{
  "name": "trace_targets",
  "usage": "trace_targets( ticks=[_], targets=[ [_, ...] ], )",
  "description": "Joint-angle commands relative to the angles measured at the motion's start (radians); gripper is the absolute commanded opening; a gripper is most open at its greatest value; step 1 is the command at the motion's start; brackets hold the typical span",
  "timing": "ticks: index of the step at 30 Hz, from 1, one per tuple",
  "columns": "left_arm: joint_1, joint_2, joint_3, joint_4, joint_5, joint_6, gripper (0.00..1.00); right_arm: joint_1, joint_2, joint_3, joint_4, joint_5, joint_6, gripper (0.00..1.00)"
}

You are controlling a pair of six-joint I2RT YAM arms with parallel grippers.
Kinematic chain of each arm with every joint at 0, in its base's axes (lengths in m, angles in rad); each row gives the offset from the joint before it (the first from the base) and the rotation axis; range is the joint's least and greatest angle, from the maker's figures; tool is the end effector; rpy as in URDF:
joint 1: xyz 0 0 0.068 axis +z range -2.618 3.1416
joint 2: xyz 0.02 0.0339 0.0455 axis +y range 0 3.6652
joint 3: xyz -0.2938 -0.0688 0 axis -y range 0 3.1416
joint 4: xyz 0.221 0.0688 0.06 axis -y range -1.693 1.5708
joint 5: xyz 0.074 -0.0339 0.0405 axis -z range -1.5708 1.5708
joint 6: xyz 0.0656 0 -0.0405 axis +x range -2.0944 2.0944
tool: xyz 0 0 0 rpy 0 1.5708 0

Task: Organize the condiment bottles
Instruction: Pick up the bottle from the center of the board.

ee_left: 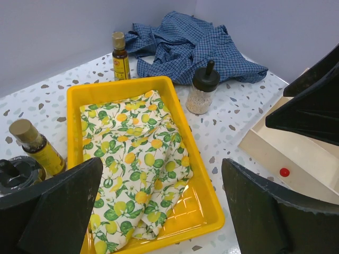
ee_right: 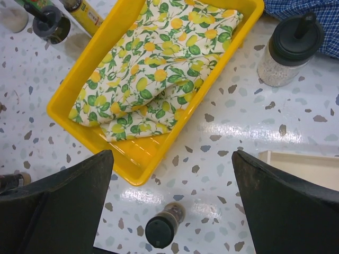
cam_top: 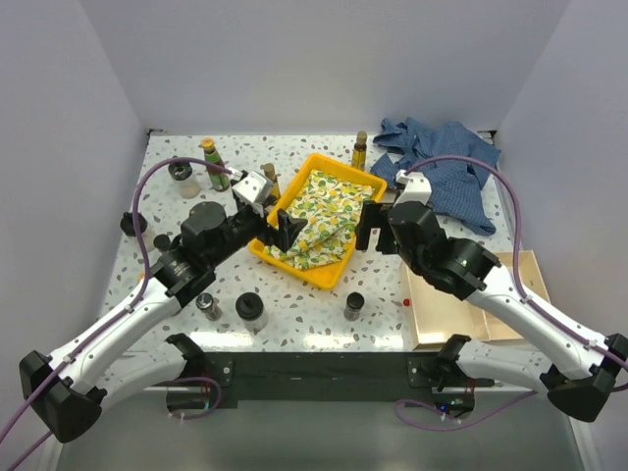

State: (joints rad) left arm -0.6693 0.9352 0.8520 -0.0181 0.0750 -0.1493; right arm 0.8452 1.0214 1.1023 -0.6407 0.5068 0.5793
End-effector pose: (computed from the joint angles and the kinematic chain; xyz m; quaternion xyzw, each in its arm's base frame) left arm 0.1613 -0.1338 0.3773 0.2149 0.7101 -0.2921 0.6035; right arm 0.1521 0.1235 0.3720 0.0081 0.8556 0.1403 0.4982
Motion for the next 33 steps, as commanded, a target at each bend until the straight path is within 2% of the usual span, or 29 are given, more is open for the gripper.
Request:
trace_targets(
  ticks=[1,14,15,17,19,22,25,26,28,33],
  targets=[
    [-0.003,-0.018,-0.001,0.030,-0.001,0.002,1.00,0.002,0.000,0.048,-0.022,0.039,0.028,0.99],
    [-0.003,-0.029,-0.005,0.030,-0.055,0.004,1.00,0.002,0.009,0.042,-0.079,-0.014,-0.013,0.99],
    [-0.003,-0.032,-0.008,0.032,-0.072,0.004,1.00,0.000,0.006,0.036,-0.085,-0.030,-0.019,0.99],
    [-0.004,-0.039,-0.010,0.027,-0.119,0.004,1.00,0.002,-0.016,0.012,-0.068,-0.156,-0.077,0.98],
    [-0.003,-0.045,-0.008,0.023,-0.155,0.005,1.00,0.002,-0.033,-0.054,0.004,-0.311,-0.120,0.93],
    [-0.003,-0.065,-0.016,0.027,-0.190,0.005,1.00,0.003,0.011,-0.065,-0.034,-0.378,-0.114,0.83],
    [-0.004,-0.084,-0.027,0.036,-0.221,0.002,1.00,0.014,0.086,-0.068,-0.092,-0.380,-0.127,0.74],
    [-0.004,-0.088,-0.030,0.038,-0.227,0.002,1.00,0.031,0.100,-0.081,-0.100,-0.375,-0.127,0.67],
    [-0.004,-0.093,-0.030,0.040,-0.231,0.002,1.00,0.069,0.127,-0.096,-0.094,-0.373,-0.116,0.63],
    [-0.003,-0.088,-0.028,0.038,-0.228,0.002,1.00,0.129,0.170,-0.130,-0.102,-0.301,-0.069,0.62]
  ],
)
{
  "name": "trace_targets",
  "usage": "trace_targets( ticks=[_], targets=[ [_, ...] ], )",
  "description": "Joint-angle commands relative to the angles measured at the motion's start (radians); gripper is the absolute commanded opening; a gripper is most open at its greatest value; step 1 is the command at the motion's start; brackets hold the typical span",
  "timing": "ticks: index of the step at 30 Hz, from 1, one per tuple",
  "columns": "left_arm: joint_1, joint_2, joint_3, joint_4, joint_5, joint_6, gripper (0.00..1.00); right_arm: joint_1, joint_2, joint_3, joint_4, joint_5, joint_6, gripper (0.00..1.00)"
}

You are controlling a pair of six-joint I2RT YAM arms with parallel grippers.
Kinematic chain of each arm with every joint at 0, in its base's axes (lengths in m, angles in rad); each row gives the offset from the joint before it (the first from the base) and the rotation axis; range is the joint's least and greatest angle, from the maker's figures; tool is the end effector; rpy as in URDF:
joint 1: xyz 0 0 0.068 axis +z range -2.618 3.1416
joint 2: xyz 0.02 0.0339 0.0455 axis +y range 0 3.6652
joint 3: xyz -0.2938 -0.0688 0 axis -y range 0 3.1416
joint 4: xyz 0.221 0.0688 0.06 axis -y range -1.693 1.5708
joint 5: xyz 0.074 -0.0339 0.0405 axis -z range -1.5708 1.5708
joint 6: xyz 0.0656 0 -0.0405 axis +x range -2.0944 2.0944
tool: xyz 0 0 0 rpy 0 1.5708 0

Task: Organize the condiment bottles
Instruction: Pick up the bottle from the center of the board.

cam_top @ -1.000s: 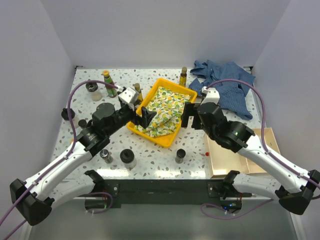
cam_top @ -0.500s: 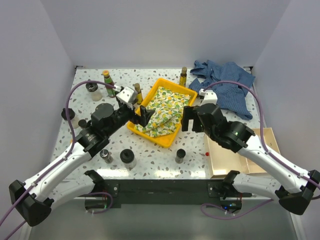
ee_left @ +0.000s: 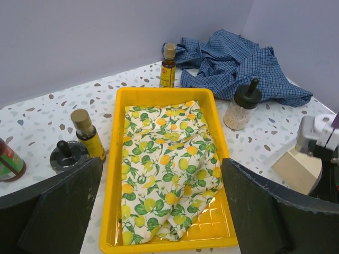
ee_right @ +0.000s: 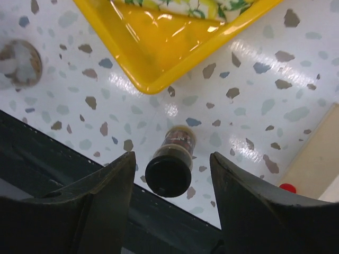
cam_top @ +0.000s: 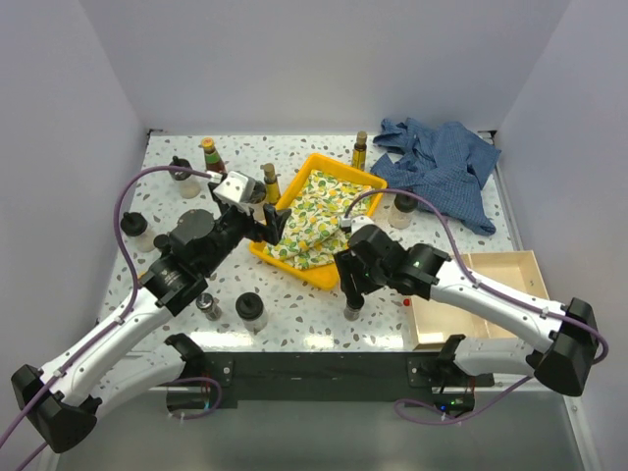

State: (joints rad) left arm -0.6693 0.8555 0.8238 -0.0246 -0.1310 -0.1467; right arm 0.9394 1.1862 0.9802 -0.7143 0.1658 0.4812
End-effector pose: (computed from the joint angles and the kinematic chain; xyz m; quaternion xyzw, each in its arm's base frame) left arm 0.1535 -0.1105 0.3804 0.1439 0.7122 -0.2283 0.6481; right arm 0.1400 0.1731 0.2890 -0.1887 0.9257 0.1482 0.2926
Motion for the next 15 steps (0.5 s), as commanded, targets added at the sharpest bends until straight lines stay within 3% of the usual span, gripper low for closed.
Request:
trace_targets(
  ticks=[1,15],
  targets=[
    [-0.004,-0.009,0.000,0.043,-0.021,-0.001,1.00,0.044,0.016,-0.009,-0.036,0.052,0.034,0.61],
    [-0.003,0.011,0.005,0.037,-0.005,0.002,1.00,0.068,0.021,-0.109,0.027,0.023,0.086,0.61]
  ],
)
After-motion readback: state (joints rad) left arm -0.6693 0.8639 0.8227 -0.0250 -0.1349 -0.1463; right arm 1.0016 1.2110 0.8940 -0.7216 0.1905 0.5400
